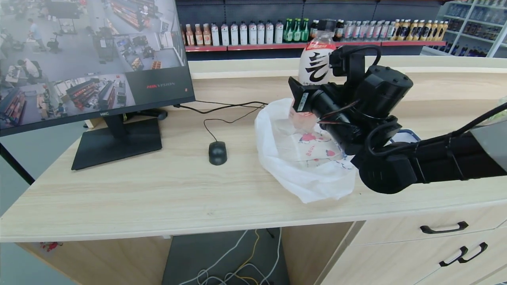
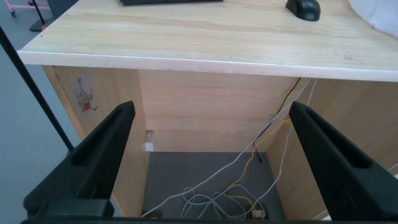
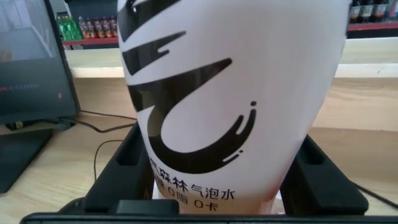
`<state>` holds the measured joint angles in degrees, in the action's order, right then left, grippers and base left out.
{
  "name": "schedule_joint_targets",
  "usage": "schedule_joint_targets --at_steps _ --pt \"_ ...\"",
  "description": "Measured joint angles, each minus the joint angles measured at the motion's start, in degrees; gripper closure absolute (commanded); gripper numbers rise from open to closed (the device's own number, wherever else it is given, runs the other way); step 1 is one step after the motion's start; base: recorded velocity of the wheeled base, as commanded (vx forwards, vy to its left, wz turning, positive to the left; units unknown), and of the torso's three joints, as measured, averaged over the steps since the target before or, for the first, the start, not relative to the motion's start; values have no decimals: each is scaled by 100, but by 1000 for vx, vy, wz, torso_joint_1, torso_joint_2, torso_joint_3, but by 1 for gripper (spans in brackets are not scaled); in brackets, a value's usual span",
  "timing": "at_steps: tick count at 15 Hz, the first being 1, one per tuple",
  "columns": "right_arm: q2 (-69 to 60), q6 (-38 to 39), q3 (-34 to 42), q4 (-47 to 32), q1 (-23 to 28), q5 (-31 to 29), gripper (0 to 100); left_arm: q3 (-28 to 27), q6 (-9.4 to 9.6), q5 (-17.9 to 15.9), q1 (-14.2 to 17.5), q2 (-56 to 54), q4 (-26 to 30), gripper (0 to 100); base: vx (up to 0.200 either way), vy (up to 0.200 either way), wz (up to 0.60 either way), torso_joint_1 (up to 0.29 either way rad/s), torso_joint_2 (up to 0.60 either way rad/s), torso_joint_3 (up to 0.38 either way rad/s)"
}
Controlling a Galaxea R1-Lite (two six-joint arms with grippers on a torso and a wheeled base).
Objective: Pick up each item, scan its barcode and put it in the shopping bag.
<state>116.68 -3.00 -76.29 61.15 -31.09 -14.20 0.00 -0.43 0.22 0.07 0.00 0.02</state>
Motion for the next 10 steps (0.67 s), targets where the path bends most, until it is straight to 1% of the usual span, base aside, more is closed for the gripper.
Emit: schedule_joint_targets --at_steps 5,8,10 --pt "566 188 -555 -39 155 13 100 0 -6 2 0 0 -2 0 0 0 0 0 0 0" --pt "829 207 -667 -33 249 11 100 0 -1 2 -5 0 0 0 0 0 0 0 0 0" --pt "981 210 -690 87 265 38 100 0 43 2 -5 0 5 0 0 0 0 0 0 0"
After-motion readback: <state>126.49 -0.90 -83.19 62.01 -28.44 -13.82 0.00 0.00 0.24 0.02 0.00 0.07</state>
